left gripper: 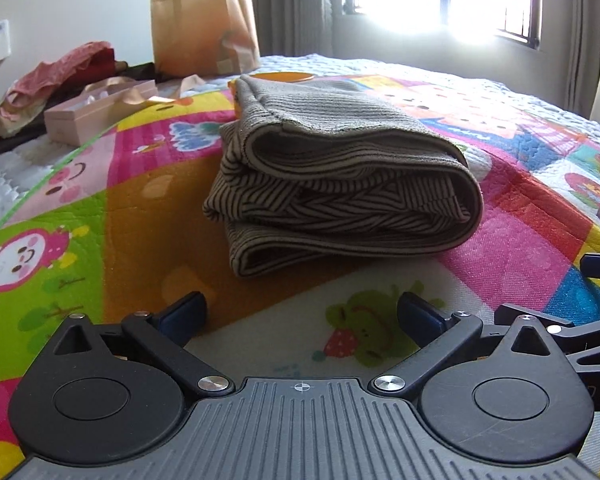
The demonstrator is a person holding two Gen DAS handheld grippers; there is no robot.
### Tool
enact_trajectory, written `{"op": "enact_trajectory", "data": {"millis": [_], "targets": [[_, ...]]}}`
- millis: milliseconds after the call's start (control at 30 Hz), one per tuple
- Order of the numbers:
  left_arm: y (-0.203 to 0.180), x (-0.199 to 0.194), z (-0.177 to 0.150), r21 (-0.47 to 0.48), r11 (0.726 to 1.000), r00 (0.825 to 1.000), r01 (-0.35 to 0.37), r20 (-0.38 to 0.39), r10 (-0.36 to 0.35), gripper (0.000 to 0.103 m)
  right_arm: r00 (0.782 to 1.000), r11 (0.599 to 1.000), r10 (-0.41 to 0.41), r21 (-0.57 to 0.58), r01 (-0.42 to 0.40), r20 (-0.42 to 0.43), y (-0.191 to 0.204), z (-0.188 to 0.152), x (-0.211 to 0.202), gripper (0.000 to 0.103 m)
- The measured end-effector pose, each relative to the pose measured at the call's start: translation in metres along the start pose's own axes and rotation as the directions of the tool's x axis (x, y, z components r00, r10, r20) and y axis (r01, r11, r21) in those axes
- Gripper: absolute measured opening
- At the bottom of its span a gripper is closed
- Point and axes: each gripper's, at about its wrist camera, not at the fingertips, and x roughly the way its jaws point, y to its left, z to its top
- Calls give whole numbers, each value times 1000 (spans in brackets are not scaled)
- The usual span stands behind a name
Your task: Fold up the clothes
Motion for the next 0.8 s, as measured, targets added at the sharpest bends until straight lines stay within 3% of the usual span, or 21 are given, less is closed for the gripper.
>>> {"op": "enact_trajectory", "data": {"millis": [800], "targets": [[0,0,0,0,1000,1000,1,-2,-1,103,1000,1000,1,-2,-1,-2,-2,-1,0,103]]}}
